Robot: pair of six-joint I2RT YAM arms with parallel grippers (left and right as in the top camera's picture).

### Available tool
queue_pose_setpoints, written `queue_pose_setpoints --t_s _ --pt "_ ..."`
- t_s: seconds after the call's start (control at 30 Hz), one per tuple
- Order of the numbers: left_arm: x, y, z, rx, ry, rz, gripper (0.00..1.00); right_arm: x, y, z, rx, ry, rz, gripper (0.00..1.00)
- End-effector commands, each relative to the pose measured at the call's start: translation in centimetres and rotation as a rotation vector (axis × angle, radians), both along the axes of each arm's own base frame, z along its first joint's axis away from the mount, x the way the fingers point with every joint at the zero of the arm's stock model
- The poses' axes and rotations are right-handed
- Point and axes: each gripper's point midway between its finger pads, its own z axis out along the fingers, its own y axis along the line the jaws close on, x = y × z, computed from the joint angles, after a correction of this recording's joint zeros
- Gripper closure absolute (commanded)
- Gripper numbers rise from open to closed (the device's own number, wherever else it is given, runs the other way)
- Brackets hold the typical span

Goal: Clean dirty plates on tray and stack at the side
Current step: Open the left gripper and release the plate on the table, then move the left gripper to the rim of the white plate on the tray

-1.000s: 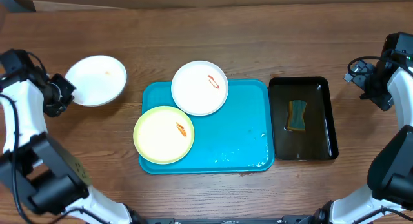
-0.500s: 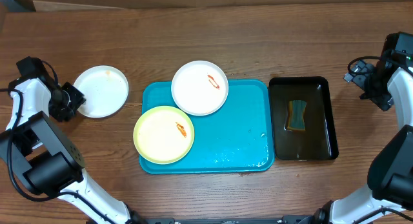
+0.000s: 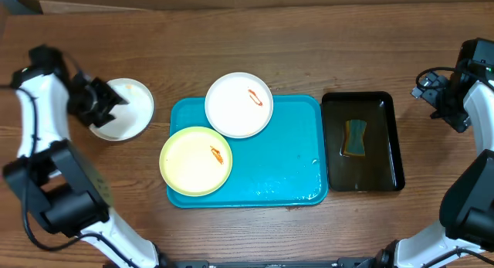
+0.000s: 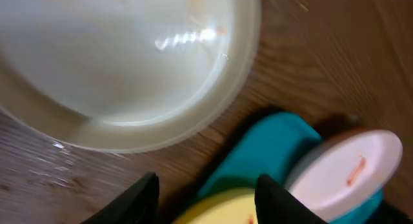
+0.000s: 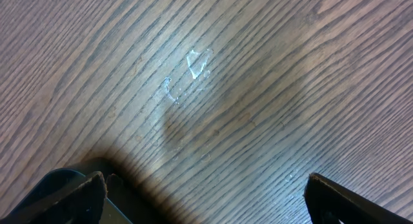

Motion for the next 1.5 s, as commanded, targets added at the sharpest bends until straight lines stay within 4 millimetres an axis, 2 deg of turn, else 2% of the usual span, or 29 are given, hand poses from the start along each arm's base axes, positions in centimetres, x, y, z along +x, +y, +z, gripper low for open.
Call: queue_pose_setpoints --t_s 0.0,0.1,0.17,0.27,0.4,0.6,0.73,1.2,1.33,1.47 --pt "1.3 -5.2 4.4 0.064 -0.098 -0.133 0.56 0.0 -0.2 0.3 -0.011 -0.005 -0.005 0.0" --pt "1.3 -8.3 3.8 0.13 -0.061 -0.197 0.6 0.0 -0.2 0.3 -0.011 -0.005 -0.005 0.0" --pt "0.8 -10.9 2.6 0.208 -0.013 -0.248 0.61 0.0 -0.2 0.3 -0.011 -0.005 -0.005 0.0" --pt "0.5 -13.0 1.3 0.279 0.025 -0.261 0.64 0.0 -0.2 0.3 -0.011 -0.005 -0.005 0.0" --pt "0.5 -16.1 -0.2 0.325 0.016 -0.338 0.63 0.0 -0.2 0.3 -0.011 -0.005 -0.005 0.0" --pt "0.7 -19.0 -1.9 0.345 -0.001 -0.409 0.64 0.0 -0.2 0.3 -0.011 -0.005 -0.005 0.0" --pt "0.8 -19.5 -3.0 0.363 0.013 -0.427 0.64 0.0 -0.2 0.3 -0.011 -0.005 -0.005 0.0" --pt "0.8 -19.2 -7.2 0.388 0.098 -0.442 0.7 0.0 -0.2 0.3 -0.011 -0.005 -0.005 0.0" --pt "0.6 -19.4 -8.1 0.376 0.118 -0.447 0.75 0.0 -0.2 0.3 -0.011 -0.005 -0.005 0.0" --pt "0.5 -19.9 -8.2 0.347 0.116 -0.452 0.78 0.0 -0.2 0.3 -0.011 -0.005 -0.005 0.0"
